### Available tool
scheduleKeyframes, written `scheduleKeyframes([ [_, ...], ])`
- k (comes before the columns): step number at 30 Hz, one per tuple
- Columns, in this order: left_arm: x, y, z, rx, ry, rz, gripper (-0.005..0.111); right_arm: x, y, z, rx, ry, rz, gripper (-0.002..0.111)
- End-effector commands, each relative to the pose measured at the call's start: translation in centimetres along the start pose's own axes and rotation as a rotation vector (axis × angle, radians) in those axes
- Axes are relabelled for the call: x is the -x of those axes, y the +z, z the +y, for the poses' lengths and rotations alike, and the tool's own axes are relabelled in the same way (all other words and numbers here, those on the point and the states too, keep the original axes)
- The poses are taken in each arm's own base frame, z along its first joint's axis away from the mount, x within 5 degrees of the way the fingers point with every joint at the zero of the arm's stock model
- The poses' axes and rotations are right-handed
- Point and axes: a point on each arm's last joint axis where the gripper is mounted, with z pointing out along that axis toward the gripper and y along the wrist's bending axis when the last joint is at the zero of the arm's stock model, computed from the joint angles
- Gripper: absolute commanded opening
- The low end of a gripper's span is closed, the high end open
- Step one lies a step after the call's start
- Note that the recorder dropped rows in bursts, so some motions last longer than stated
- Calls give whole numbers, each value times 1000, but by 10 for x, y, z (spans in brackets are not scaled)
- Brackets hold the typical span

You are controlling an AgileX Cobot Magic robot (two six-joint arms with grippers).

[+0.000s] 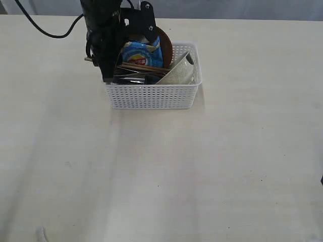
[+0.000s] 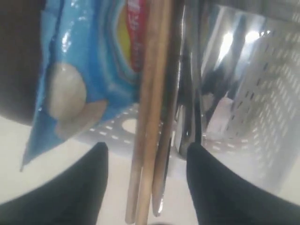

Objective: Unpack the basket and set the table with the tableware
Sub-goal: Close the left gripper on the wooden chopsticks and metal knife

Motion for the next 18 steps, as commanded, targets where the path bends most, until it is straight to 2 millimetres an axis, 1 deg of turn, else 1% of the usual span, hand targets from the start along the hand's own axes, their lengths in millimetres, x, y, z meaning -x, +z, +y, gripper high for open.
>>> scheduleKeyframes([
  [1,-1,10,-4,-36,1,28,49,-1,0,0,-3,-5,-3,0],
  [4,1,17,-5,-38,7,27,49,-1,0,0,-3,-5,-3,0],
  [8,4,18,-2,-1,-27,-1,47,-1,0,0,-3,-5,-3,0],
  [9,4,18,-1,5,-35,-3,44,-1,0,0,-3,-5,-3,0],
  [11,4,18,-1,13,-28,3,33,-1,0,0,-3,-5,-3,0],
  [12,3,18,0,16,-22,12,25,-1,0,0,-3,-5,-3,0],
  [13,2,18,0,17,-18,21,17,-1,0,0,-3,-5,-3,0],
  [14,1,18,0,17,-14,32,1,-1,0,0,-3,-5,-3,0],
  [18,-1,18,-1,9,-7,58,0,-1,0,0,-3,-5,-3,0],
])
